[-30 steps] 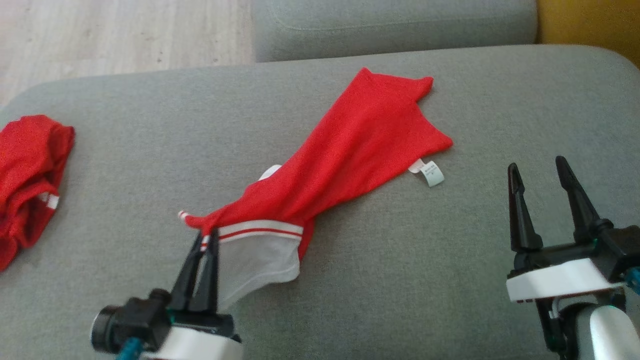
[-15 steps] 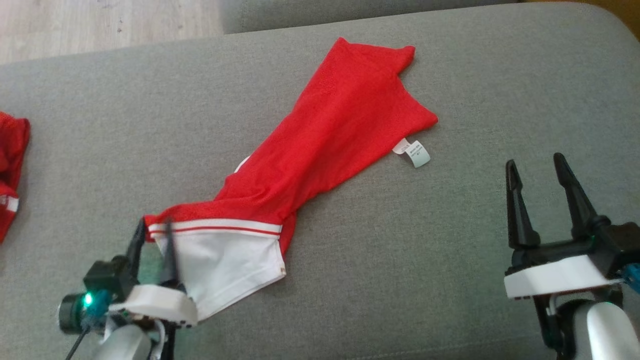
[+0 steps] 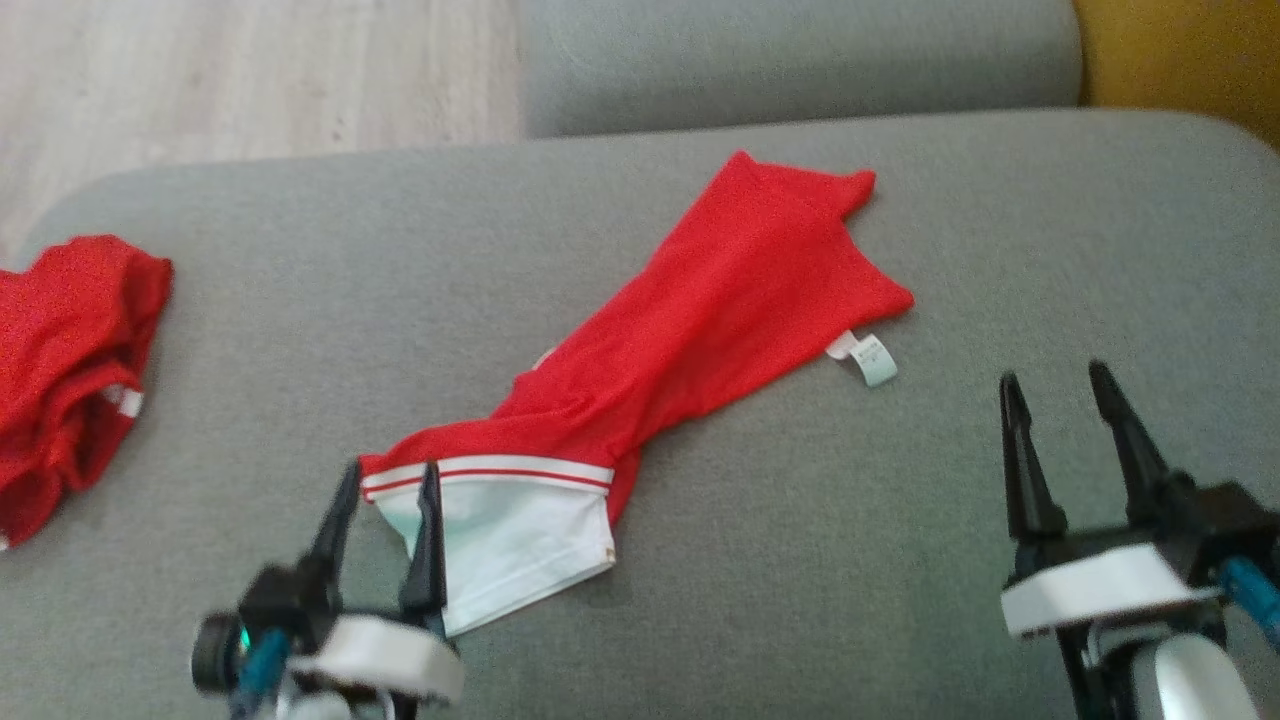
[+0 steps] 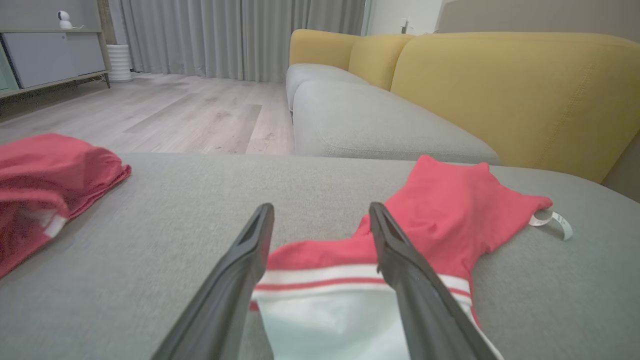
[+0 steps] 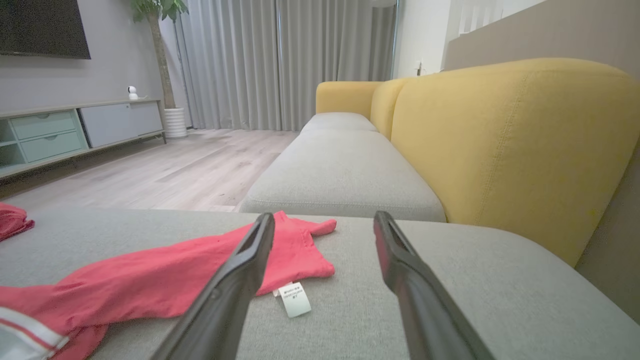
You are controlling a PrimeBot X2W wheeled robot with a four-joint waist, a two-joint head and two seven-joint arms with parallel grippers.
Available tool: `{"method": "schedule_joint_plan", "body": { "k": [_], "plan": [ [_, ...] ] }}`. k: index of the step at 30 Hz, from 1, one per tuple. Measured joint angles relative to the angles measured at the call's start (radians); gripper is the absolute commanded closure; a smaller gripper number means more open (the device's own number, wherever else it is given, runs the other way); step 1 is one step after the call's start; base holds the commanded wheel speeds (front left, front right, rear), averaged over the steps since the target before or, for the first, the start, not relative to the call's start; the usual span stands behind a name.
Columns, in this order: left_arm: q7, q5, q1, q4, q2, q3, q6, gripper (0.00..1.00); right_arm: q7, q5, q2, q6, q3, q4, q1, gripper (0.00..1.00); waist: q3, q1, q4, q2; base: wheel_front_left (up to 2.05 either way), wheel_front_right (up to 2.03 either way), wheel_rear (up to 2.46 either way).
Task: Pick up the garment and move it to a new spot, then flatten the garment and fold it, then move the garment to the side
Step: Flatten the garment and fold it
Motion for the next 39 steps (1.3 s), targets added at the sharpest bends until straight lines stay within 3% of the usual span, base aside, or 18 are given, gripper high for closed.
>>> {"method": "schedule_joint_plan", "body": {
  "k": [13, 39],
  "plan": [
    [-0.001, 0.010, 0.187, -0.076, -0.024, -0.027, 0.016, 0.00, -0.051, 0.016, 0.001, 0.000, -0.001, 0.095, 0.072, 0.00, -0.092, -0.0001, 0.051, 0.0000, 0.00, 0.00, 0.00],
    [0.004, 0.010, 0.189, -0.125, -0.019, -0.037, 0.044, 0.00, -0.060, 0.015, 0.001, 0.000, 0.027, 0.142, 0.087, 0.00, -0.096, 0.0000, 0.055, 0.0000, 0.00, 0.00, 0.00]
  ]
}}
